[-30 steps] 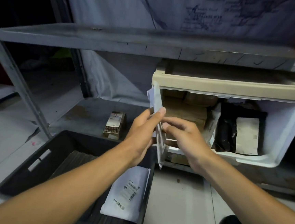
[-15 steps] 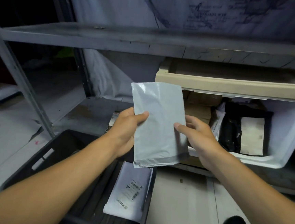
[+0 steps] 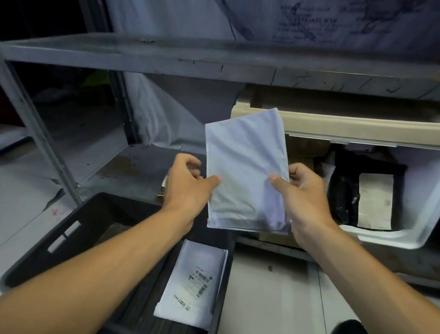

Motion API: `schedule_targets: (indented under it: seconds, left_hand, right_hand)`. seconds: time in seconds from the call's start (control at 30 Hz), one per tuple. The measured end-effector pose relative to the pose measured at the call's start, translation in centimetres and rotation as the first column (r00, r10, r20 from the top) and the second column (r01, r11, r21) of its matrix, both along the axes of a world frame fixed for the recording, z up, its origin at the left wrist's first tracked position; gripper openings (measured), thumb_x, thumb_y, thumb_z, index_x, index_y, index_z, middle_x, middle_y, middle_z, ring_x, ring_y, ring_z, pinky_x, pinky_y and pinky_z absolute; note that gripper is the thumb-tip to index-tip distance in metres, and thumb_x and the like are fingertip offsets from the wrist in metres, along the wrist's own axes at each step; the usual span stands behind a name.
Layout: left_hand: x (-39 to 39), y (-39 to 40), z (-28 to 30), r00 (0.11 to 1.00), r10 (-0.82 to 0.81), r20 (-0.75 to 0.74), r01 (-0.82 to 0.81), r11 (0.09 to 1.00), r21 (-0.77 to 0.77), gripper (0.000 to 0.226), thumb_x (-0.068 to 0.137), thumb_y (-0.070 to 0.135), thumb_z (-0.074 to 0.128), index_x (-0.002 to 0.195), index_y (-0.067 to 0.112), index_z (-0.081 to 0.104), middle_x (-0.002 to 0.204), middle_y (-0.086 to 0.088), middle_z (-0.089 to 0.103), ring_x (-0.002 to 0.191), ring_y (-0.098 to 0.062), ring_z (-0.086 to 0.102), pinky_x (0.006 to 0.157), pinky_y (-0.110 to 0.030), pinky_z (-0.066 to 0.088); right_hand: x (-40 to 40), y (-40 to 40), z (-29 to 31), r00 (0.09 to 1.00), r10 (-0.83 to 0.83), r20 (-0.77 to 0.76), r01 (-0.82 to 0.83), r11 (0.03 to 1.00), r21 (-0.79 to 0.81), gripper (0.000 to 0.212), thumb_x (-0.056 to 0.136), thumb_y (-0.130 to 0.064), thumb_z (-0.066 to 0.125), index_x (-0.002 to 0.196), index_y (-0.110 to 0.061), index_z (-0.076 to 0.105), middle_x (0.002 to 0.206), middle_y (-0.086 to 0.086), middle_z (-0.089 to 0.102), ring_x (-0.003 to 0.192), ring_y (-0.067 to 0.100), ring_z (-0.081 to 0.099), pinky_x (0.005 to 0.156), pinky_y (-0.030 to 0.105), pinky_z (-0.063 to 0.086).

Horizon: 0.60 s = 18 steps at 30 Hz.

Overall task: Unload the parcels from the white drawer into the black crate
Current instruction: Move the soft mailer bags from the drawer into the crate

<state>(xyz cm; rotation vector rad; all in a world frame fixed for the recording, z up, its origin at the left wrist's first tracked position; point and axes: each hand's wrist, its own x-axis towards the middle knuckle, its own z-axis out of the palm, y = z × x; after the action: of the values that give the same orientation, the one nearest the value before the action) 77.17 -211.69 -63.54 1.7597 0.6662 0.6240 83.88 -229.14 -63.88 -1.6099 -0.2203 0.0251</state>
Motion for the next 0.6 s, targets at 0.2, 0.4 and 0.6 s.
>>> schedule_targets:
  seconds: [0.2, 0.4, 0.6]
  left_hand:
    - [-0.5, -3.7, 0.3, 0.878, -0.392, 0.274, 0.476, 0.769, -0.427, 0.046, 0.091, 0.046, 0.070, 0.127, 0.019, 0.063, 0.121, -0.005, 0.072, 0.112, -0.020, 0.070, 0.097, -0.047, 0.057]
    - [-0.1, -2.5, 0.3, 0.954, -0.084, 0.289, 0.241, 0.789, -0.566, 0.022, 0.105, 0.010, 0.048, 0.113, 0.006, 0.068, 0.109, -0.015, 0.076, 0.101, -0.031, 0.074, 0.093, -0.047, 0.058]
    - [-0.8, 0.1, 0.4, 0.957, -0.184, 0.223, 0.276, 0.815, -0.509, 0.023, 0.106, 0.009, 0.047, 0.112, 0.008, 0.069, 0.108, -0.010, 0.077, 0.097, -0.026, 0.074, 0.079, -0.035, 0.060]
  right_hand:
    - [-2.5, 2.0, -0.3, 0.932, 0.264, 0.248, -0.214, 0.954, -0.209, 0.020, 0.092, -0.011, 0.070, 0.081, -0.026, 0.066, 0.080, -0.006, 0.071, 0.067, -0.002, 0.062, 0.064, 0.021, 0.048]
    - [-2.7, 2.1, -1.0, 0.899, 0.363, 0.246, -0.265, 0.897, -0.355, 0.011, 0.091, -0.024, 0.075, 0.095, -0.034, 0.071, 0.108, -0.016, 0.069, 0.105, 0.001, 0.063, 0.091, 0.024, 0.049]
    - [-1.0, 1.0, -1.2, 0.996, 0.011, 0.084, 0.017, 0.946, -0.322, 0.019, 0.092, -0.026, 0.073, 0.104, -0.029, 0.058, 0.114, -0.007, 0.060, 0.101, 0.007, 0.060, 0.080, 0.024, 0.045]
